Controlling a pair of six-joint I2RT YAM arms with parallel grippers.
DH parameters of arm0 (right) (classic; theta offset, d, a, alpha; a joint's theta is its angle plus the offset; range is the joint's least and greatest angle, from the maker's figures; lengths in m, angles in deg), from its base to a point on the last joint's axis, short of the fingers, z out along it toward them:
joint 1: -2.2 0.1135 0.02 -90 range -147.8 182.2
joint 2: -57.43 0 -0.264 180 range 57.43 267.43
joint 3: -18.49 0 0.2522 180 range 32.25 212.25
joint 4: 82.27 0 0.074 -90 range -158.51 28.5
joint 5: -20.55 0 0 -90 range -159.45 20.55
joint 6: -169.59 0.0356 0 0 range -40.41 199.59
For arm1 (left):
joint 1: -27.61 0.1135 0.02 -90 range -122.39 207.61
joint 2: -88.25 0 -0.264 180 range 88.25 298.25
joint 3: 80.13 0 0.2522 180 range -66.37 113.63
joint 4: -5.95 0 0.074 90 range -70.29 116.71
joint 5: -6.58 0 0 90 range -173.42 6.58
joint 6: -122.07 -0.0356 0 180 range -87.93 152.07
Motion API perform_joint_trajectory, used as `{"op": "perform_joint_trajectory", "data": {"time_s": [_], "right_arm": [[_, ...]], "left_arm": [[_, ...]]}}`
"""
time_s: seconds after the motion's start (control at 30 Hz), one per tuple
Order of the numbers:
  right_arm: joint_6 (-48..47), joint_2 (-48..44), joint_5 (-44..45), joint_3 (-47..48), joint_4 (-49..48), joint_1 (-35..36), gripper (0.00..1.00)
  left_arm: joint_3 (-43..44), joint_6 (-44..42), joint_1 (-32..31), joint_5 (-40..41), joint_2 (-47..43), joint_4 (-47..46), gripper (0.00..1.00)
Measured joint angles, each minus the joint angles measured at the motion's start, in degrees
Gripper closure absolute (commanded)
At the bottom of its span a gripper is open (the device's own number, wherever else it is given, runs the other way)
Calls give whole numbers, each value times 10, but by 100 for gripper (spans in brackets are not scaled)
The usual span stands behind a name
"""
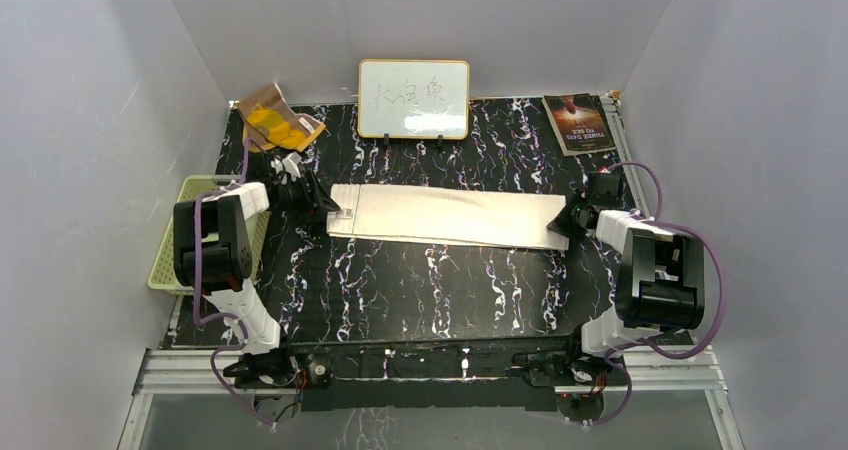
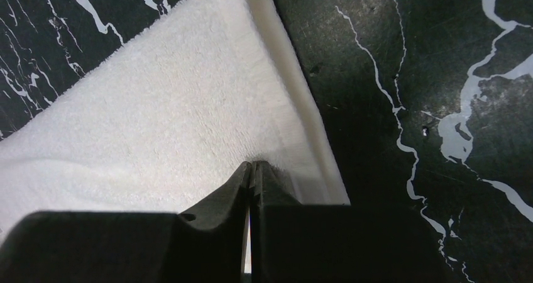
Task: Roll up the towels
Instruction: Fold the towel at the center of the board.
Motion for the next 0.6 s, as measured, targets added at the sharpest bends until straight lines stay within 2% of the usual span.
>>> {"op": "perform_joint_trajectory", "data": {"time_s": [0.13, 0.33, 0.43, 0.5, 0.6], "right_arm": [[3, 5, -10, 0, -11, -2, 99], [3, 9, -22, 0, -20, -2, 99], [3, 12, -31, -2, -29, -2, 99], [3, 14, -38, -4, -37, -2, 100], [3, 16, -45, -5, -42, -2, 100]], "left_arm": [[-19, 24, -6, -42, 5, -37, 45], [-19, 40, -9, -65, 19, -53, 45], [-33, 61, -9, -82, 20, -78, 48], [-48, 79, -10, -96, 20, -100, 57], [-69, 104, -12, -107, 20, -122, 83]]}}
